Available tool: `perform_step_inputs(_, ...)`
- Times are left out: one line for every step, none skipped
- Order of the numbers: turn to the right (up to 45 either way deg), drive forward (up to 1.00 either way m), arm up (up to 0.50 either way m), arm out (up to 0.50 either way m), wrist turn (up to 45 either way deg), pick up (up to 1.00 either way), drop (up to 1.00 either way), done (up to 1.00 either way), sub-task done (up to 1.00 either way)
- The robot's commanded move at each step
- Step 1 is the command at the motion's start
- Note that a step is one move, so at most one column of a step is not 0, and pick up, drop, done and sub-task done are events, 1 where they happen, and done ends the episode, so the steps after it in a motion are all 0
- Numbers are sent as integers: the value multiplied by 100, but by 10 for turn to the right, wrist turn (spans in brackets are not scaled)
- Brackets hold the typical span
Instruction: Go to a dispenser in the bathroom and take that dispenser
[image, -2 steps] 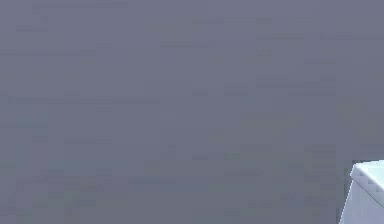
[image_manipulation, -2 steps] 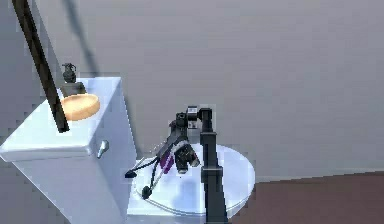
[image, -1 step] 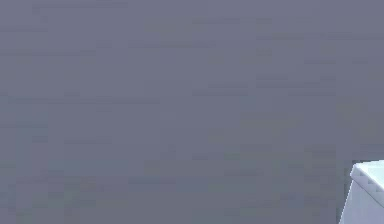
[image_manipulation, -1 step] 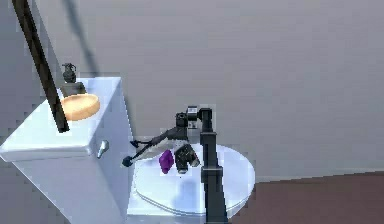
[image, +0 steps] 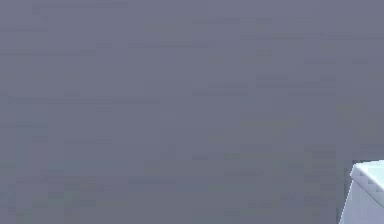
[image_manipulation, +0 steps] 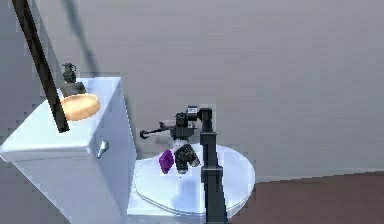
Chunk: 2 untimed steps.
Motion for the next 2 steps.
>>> perform_step_inputs(0,0,0,0,120,0,0,0,0)
perform_step_inputs(0,0,-30,0,0,0,0,0,0)
